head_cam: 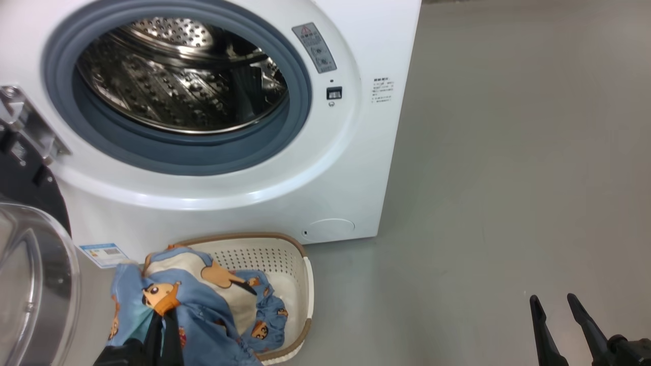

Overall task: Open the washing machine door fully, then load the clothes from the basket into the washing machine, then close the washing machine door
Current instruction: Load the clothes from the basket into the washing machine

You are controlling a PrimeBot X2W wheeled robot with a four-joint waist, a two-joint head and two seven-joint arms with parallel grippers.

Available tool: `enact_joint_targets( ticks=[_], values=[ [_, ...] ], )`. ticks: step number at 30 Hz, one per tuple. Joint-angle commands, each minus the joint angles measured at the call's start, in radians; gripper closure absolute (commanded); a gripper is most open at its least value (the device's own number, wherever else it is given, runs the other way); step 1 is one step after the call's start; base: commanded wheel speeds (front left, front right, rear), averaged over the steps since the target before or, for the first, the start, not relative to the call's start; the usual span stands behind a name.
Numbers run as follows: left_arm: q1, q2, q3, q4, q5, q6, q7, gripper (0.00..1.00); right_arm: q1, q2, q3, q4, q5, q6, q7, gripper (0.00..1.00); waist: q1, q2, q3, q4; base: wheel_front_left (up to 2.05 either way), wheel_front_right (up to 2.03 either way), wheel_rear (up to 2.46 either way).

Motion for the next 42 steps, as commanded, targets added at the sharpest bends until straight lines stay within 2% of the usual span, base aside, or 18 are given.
enact_joint_targets(
  ticks=[1,27,42],
  values=[
    [-0.006,0.011,0.032,-0.038,0.011,-0.005,-0.011,1.00,-0.001,-0.017,0.020,-0.028,-0.011,0.002,-0.012,0.00,0.0000,0.0000,-0.018,0.011,0.00,0.00,0.00],
    [0.058,0.010,0.011,-0.112,0.040,-0.029,-0.011,1.00,0.031,-0.001,0.015,-0.042,-0.044,0.002,-0.012,0.00,0.0000,0.0000,-0.083,0.066,0.00,0.00,0.00],
    [0.045,0.010,-0.002,-0.132,0.042,-0.026,-0.011,1.00,0.026,-0.007,0.026,-0.046,-0.038,0.002,-0.012,0.00,0.0000,0.0000,-0.062,0.057,0.00,0.00,0.00]
  ],
)
